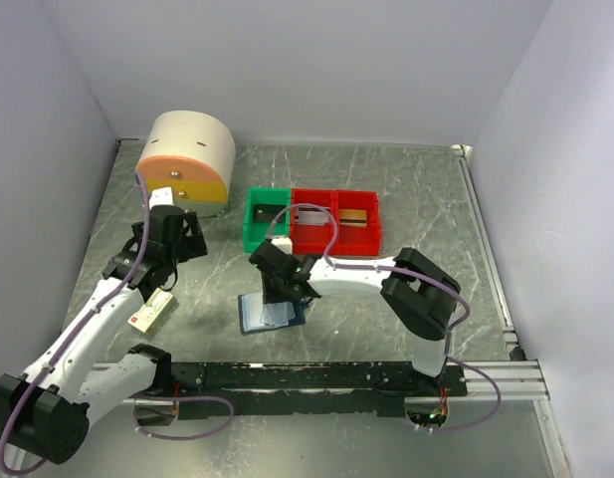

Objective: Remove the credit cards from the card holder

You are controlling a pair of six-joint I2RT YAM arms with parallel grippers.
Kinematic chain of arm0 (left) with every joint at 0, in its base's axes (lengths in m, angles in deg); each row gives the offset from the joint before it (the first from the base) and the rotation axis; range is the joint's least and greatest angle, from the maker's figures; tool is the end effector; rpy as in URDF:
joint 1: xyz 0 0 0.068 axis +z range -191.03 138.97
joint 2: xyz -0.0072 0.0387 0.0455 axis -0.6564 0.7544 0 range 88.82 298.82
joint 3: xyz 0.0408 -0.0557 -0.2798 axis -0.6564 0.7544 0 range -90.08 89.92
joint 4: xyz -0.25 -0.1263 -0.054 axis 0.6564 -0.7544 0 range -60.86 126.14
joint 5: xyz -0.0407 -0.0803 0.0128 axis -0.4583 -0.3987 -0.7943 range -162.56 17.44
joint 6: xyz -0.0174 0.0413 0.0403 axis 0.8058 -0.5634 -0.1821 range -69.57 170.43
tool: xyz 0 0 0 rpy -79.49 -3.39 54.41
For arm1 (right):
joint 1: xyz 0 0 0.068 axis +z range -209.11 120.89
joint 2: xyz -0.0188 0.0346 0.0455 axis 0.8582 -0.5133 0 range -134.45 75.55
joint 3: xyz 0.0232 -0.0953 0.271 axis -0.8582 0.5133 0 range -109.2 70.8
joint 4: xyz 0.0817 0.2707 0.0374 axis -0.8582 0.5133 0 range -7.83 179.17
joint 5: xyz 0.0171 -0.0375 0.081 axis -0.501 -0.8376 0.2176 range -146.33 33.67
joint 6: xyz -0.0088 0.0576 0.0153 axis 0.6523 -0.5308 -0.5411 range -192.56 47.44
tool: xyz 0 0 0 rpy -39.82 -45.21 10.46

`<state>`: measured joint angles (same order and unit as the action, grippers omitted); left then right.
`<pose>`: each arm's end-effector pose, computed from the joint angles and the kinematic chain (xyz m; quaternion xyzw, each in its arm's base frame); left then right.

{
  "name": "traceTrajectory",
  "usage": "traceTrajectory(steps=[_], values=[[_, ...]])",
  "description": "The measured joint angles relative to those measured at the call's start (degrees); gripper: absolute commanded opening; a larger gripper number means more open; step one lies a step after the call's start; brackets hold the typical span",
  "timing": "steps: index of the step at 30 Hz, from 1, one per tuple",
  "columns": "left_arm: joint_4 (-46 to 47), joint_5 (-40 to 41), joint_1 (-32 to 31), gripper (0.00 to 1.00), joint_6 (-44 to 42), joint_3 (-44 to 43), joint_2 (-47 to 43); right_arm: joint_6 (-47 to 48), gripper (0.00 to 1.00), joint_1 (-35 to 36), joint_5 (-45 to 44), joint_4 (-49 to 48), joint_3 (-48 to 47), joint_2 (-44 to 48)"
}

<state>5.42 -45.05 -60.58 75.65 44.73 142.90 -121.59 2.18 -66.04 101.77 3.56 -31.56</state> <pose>0.2139 -0.0540 0.2852 -0.1445 0.8729 0.0415 0.4642 0.2026 0.3543 0.1522 -0.0805 0.9581 0.1687 0.2169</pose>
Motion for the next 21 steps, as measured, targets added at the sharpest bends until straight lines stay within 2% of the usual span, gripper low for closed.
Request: traceTrajectory(steps=[3,6,9,12,16,21], values=[[0.0,-8.9,0.0,0.93,1.8,0.0,1.2,-0.3,0.23,-2.6,5.0,-5.9,5.8,2.8],[2.8,-21.1,0.1,0.92,3.8,1.8,2.0,-1.9,0.23,-6.3,12.0,-14.4,13.3,5.8],[7.7,-34.1,-0.7,0.92,6.4,7.0,3.1,-4.3,0.25,-9.8,18.9,-23.6,20.2,8.0],[10.8,-41.3,-2.4,0.93,8.3,11.1,4.9,-6.1,0.25,-11.6,22.9,-29.1,23.4,8.3],[14.2,-47.1,-6.9,0.92,9.5,12.9,8.7,-7.5,0.26,-12.4,25.6,-33.3,25.8,8.3],[20.5,-49.1,-11.7,0.92,11.2,14.5,14.1,-9.3,0.27,-12.8,27.3,-37.7,28.3,8.3]])
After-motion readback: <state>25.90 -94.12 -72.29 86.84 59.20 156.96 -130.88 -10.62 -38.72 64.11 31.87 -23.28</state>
